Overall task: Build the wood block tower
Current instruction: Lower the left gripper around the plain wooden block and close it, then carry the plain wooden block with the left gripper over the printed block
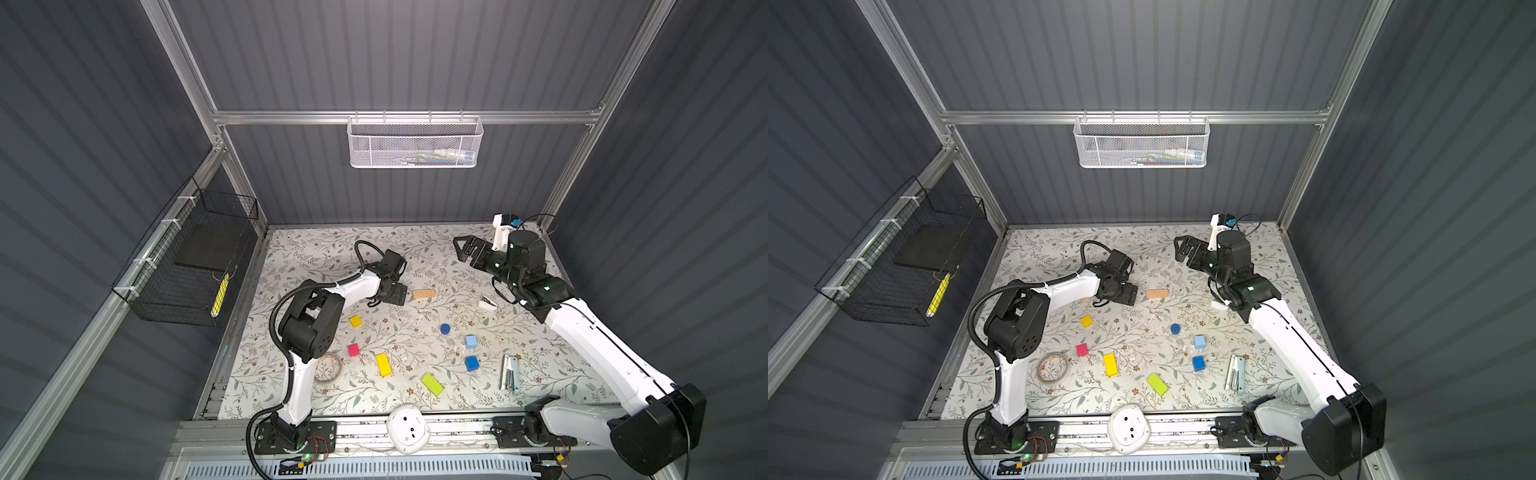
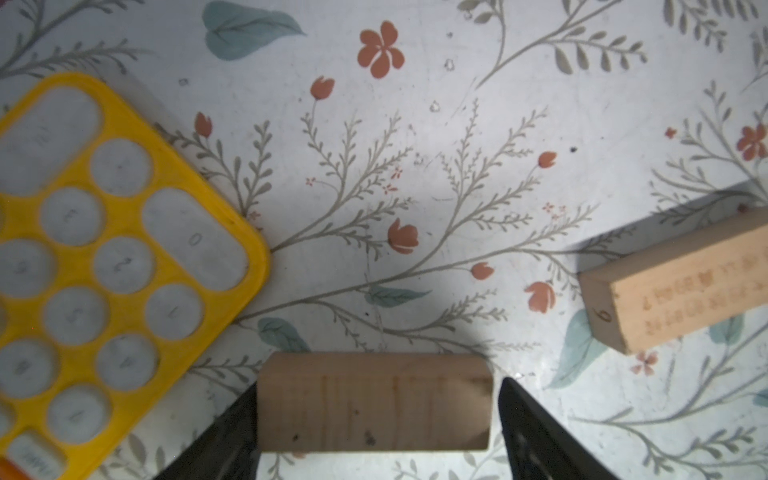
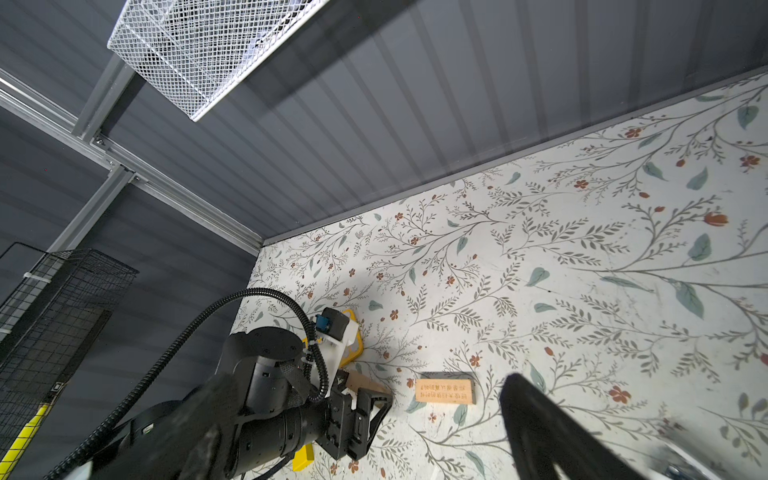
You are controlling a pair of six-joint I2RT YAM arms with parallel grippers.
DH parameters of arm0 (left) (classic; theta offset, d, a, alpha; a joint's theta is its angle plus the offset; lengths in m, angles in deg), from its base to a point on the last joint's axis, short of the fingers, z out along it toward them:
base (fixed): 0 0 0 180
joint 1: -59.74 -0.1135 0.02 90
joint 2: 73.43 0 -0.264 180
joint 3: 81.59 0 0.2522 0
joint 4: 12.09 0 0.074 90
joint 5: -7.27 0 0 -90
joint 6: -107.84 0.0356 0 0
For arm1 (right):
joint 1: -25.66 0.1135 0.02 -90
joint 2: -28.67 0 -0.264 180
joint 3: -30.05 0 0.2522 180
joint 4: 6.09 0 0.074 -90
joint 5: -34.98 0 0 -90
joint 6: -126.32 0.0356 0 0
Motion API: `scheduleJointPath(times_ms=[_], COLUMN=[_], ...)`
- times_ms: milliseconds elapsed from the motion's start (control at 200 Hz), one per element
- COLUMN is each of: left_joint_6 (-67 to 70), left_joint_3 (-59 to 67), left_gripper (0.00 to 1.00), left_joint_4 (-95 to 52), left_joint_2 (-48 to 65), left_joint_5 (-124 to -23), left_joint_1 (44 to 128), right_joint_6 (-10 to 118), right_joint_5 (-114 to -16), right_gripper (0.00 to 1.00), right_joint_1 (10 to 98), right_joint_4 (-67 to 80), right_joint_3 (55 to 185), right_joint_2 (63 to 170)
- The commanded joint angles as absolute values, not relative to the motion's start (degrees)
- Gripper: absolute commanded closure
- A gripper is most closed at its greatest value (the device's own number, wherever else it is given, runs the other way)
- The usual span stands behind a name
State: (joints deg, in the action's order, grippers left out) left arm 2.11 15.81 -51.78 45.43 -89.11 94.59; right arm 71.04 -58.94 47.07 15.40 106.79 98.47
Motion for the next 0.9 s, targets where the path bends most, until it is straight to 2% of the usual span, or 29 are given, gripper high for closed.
scheduleJointPath(times_ms=[0,325,650,895], left_joint_6=[1.2,0.2,-6.5,-12.5], left_joint_3=[17.3,17.4,14.3,16.8], left_gripper=[0.17,0.28,0.33,0.35], left_joint_4=[-53.8,-55.7,-59.6,-64.2], left_joint_2=[46.8,45.5,39.8,38.9], left_joint_5=[-89.6,-89.7,-90.7,-92.3], left_joint_1=[94.9,95.0,96.9,101.0], right_joint_6=[71.7,71.9,72.1,72.0], right_joint_5=[-58.9,-59.0,-59.2,-59.0], right_gripper=[0.01,0.01,0.01,0.01], right_joint_1=[46.8,46.6,46.6,46.2], right_joint_4=[14.7,14.4,13.9,13.6], right_joint_3=[106.2,106.2,106.0,105.3], right_joint_2=[97.9,98.4,98.3,97.3])
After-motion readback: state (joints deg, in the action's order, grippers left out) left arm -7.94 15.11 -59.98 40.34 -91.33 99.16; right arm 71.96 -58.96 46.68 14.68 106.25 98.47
